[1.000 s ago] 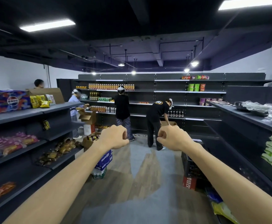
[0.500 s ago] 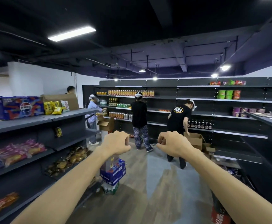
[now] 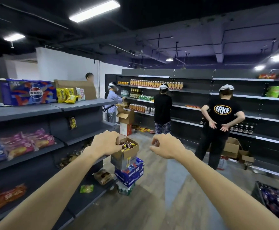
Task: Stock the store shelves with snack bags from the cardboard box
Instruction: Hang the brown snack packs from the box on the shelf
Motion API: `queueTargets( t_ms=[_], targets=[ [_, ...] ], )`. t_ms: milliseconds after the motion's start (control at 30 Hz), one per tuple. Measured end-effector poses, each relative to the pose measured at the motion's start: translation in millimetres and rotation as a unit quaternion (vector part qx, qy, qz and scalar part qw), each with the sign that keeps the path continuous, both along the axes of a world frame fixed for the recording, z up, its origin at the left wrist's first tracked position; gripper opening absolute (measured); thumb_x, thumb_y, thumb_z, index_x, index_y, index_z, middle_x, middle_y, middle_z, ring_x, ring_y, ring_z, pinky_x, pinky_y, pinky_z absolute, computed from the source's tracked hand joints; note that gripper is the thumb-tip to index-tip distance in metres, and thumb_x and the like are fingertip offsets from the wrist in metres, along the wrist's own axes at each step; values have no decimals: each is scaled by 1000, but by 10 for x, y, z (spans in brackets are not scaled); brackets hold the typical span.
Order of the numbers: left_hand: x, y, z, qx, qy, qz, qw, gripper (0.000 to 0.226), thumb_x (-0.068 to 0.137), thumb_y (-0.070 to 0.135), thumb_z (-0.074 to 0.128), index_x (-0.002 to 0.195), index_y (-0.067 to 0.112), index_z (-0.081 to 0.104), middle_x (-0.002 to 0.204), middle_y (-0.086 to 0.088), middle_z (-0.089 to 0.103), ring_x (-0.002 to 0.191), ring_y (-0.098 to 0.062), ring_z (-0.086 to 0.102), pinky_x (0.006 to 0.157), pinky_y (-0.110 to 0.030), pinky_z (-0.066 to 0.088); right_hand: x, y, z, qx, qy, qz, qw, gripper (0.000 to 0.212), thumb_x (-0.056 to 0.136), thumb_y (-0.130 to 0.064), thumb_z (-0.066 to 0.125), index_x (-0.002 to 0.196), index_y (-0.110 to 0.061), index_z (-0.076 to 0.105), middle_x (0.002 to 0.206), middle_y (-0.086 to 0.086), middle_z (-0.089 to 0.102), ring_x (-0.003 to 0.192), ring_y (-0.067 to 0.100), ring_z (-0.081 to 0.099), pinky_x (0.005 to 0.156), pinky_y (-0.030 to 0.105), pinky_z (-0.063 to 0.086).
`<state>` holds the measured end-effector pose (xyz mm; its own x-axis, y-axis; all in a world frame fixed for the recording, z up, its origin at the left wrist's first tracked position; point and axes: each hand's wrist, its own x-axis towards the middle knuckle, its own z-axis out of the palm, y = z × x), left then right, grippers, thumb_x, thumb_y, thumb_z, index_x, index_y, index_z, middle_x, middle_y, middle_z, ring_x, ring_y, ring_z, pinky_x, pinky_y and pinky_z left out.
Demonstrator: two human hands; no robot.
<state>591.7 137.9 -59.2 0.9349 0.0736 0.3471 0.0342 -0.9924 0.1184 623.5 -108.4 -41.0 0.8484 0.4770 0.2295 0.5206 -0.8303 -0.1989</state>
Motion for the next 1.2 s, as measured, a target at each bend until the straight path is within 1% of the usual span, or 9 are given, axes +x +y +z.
queueTargets(
  t_ms=[300, 433, 500, 667, 733, 867, 933, 1067, 1200],
  targets=[
    [1464, 814, -122, -13, 36, -2, 999, 13, 84, 42, 62, 87, 29, 62, 93, 7, 65, 80, -14, 60, 66, -28, 46, 1558, 843, -130, -6, 16, 0, 1000, 27, 90, -46, 57, 108, -27, 64, 105, -4, 69, 91, 16, 64, 82, 36, 56],
    [2019, 982, -307, -23, 46, -15, 999, 11, 85, 36, 63, 89, 26, 64, 91, 8, 66, 74, -8, 53, 57, -23, 37, 2180, 1057, -318, 12, 30, -2, 999, 24, 90, -43, 58, 105, -26, 65, 104, -4, 70, 91, 15, 64, 83, 38, 56],
    [2311, 1059, -404, -25, 51, -18, 998, 11, 84, 35, 63, 87, 24, 65, 89, 9, 67, 73, -8, 53, 54, -21, 36, 2503, 1160, -401, 13, 39, 3, 999, 24, 90, -42, 58, 106, -26, 65, 105, -4, 70, 92, 15, 65, 84, 39, 57],
    [3171, 1246, -614, -30, 64, 7, 997, 10, 82, 38, 63, 85, 28, 64, 87, 10, 66, 76, -11, 61, 63, -26, 46, 3500, 1428, -621, 12, 54, 28, 998, 26, 88, -45, 58, 107, -28, 64, 105, -4, 69, 91, 14, 65, 82, 38, 57],
    [3534, 1288, -673, -28, 71, 19, 997, 11, 81, 39, 63, 85, 29, 63, 89, 9, 67, 78, -13, 62, 66, -29, 50, 3927, 1500, -687, 11, 60, 41, 997, 25, 89, -45, 59, 106, -28, 63, 104, -5, 69, 89, 12, 64, 81, 35, 57],
    [4283, 1350, -671, -17, 83, 44, 995, 15, 81, 39, 61, 89, 26, 64, 93, 6, 65, 87, -20, 62, 68, -30, 45, 4791, 1607, -728, 16, 73, 46, 996, 20, 87, -47, 59, 101, -33, 61, 99, -8, 70, 88, 13, 65, 82, 36, 56],
    [4613, 1379, -666, -15, 80, 54, 995, 15, 82, 38, 61, 90, 25, 63, 95, 5, 65, 89, -20, 62, 68, -30, 44, 5192, 1673, -739, 15, 78, 55, 995, 20, 87, -46, 60, 101, -33, 61, 98, -8, 70, 87, 12, 65, 80, 36, 56],
    [5168, 1511, -760, -15, 75, 76, 994, 14, 79, 39, 60, 87, 27, 62, 93, 6, 65, 87, -21, 62, 70, -31, 48, 5873, 1863, -849, 11, 83, 79, 993, 22, 90, -43, 59, 107, -30, 62, 99, -9, 70, 88, 10, 64, 76, 30, 53],
    [5635, 1726, -931, -34, 78, 103, 991, 16, 79, 42, 59, 85, 28, 58, 89, 6, 64, 84, -21, 62, 70, -32, 50, 6449, 2136, -1065, 3, 101, 98, 990, 21, 89, -43, 58, 105, -30, 62, 96, -7, 68, 86, 12, 63, 75, 33, 55]
  ],
)
